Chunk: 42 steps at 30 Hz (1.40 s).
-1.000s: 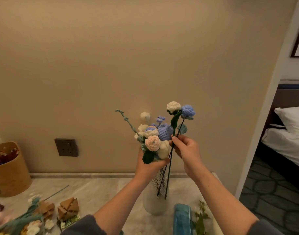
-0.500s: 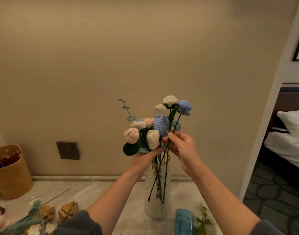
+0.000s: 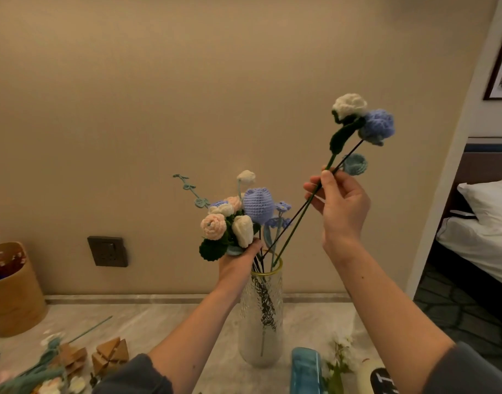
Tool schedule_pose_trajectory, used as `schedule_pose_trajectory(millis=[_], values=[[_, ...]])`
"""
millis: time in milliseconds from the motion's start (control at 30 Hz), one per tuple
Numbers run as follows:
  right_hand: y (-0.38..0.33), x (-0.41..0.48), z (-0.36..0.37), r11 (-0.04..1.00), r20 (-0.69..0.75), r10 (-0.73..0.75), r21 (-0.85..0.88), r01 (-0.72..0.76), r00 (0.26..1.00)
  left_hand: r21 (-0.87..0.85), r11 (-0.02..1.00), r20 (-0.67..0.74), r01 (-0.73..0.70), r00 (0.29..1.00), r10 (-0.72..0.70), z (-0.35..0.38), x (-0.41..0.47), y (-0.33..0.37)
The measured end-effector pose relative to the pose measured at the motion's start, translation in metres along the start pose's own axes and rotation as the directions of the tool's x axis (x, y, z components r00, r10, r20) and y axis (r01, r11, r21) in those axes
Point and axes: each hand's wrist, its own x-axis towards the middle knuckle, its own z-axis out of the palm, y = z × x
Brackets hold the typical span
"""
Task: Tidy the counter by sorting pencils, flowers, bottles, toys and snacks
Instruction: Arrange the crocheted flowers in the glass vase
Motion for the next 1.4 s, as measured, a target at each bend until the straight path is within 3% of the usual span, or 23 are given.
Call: schedule_pose_trajectory(millis=[267,433,600,800,1033,1200,1400], values=[[0.034,-0.006,0.006,0.984,0.022,-0.055,-0.171,0.058,0.998,-0.013,1.0,-0.032,-0.014,0.999,0.013,0.002,-0.002,0.0],[0.078,-0.038,-0.007,0.954,0.073,0.05,-0.299,-0.025,0.996,-0.004,0.998,-0.075,-0.058,0.996,0.058,0.006,-0.004,-0.001],[0.117,-0.072,-0.028,0.865,0.02,0.138,-0.489,-0.111,0.99,0.024,0.994,-0.052,-0.104,0.993,0.105,0.009,-0.014,-0.007],[0.127,-0.083,-0.035,0.857,-0.022,0.238,-0.466,-0.221,0.971,0.007,0.976,0.037,-0.217,0.976,0.216,0.007,-0.022,-0.019],[0.123,-0.093,-0.042,0.867,0.005,0.312,-0.409,-0.283,0.95,-0.04,0.977,0.093,-0.209,0.973,0.212,-0.001,-0.033,-0.027],[0.116,-0.104,-0.051,0.823,0.017,0.414,-0.435,-0.366,0.91,-0.001,0.987,0.106,-0.163,0.981,0.162,-0.011,-0.042,-0.028],[0.106,-0.117,-0.059,0.824,-0.032,0.409,-0.415,-0.384,0.912,0.081,0.995,0.151,-0.061,0.987,0.049,-0.035,-0.046,-0.029]])
